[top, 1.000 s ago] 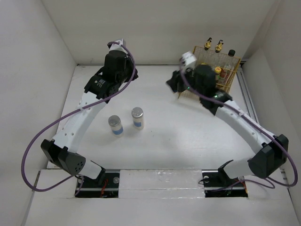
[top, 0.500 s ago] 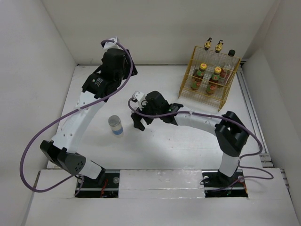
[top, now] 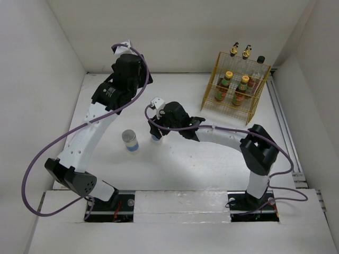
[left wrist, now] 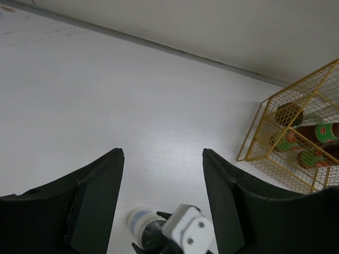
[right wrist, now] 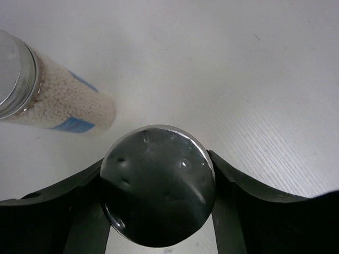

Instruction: Organize the condiment bottles

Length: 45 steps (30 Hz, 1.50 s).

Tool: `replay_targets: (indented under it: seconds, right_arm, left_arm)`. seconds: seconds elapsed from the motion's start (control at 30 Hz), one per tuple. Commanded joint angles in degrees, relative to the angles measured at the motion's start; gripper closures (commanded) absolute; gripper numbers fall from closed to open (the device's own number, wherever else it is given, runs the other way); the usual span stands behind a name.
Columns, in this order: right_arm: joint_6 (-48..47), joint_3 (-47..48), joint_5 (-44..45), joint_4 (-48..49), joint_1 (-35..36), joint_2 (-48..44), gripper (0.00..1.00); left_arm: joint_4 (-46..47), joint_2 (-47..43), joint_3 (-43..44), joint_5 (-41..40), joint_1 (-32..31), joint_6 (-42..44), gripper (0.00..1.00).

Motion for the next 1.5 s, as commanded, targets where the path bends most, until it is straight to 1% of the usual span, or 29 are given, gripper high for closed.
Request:
replay_targets:
  seconds: [0.0,0.1,0.13,0.2,0.23,0.27,0.3,0.37,0.4,0.47,0.57,0.63,0.77,0.93,1.07,1.23,1.33,1.47]
  right_arm:
    - [0.9,-0.7,3.3,5.5,-2.5,-13.4,0.67]
    - [2.3,-1.4,3.9,3.5,-9.2,-21.5,0.68]
    - [2.3,-1.4,3.3,0.5,-13.4,-22.7,0.68]
    - [2.3,2.1,2.8,-3.3,-17.5,-24.1,0.68]
    - [2.3,3.0,2.8,-4.7,-19.5,-24.6,0.70]
    - [1.7,3.9,2.8,-5.9,-23.0,-24.6,0.70]
    - [1.7,4.8,2.8,-7.9,-24.6,-24.6,0.70]
    - [1.7,6.7,2.2,-8.5,-27.7,-24.0,0.71]
    - [1.7,7.6,2.2,-10.2,-30.3,-23.1,0.71]
    - [1.7,9.9,2.2,-10.7,-32.4,-21.0,0.71]
    - [1.7,10.4,1.5,-10.1,-35.7,-19.0,0.71]
    - [1.7,11.4,-0.6,-10.1,-38.0,-18.0,0.73]
    - [1.7,11.9,-1.2,-10.1,-40.0,-16.7,0.73]
    - [1.7,10.0,-0.2,-8.4,-41.1,-14.8,0.73]
    - [1.7,7.0,2.0,-7.0,-41.1,-13.8,0.73]
    - [1.7,3.1,2.5,-6.3,-39.9,-12.1,0.71]
    - [2.9,0.0,3.8,-4.0,-38.9,-10.9,0.66]
    - [3.4,0.0,4.3,-4.0,-38.4,-8.5,0.57]
  left_arm:
    - [1.4,-1.3,2.9,0.1,0.1,1.3,0.43]
    - [3.7,-0.7,2.9,4.8,0.1,2.4,0.43]
    - [3.7,-0.1,2.9,8.4,0.1,3.1,0.44]
    - [4.5,0.4,2.4,10.2,0.1,3.7,0.44]
    - [5.1,1.0,2.4,10.2,-0.9,4.3,0.44]
    - [5.1,1.9,2.4,10.8,-1.8,4.4,0.44]
    - [5.6,1.9,3.0,11.9,-1.8,5.1,0.44]
    - [6.2,2.6,3.0,14.6,-1.8,5.1,0.44]
    - [6.8,3.1,3.0,14.6,-1.8,5.1,0.44]
    - [6.8,3.2,3.0,15.4,-1.8,5.1,0.44]
    - [7.3,3.7,3.0,15.9,-1.8,5.1,0.44]
    - [7.3,3.7,3.0,15.9,-1.8,5.1,0.44]
    - [7.3,3.7,2.5,15.9,-1.8,5.1,0.44]
    - [7.3,3.2,1.3,16.5,-1.8,4.5,0.44]
    - [7.3,3.2,0.6,16.5,-1.8,4.0,0.44]
    - [7.3,2.6,-1.1,16.5,-1.8,4.0,0.44]
    - [7.8,2.0,-1.7,16.5,-1.8,3.5,0.44]
    - [7.8,1.4,-2.2,17.1,-1.8,3.5,0.44]
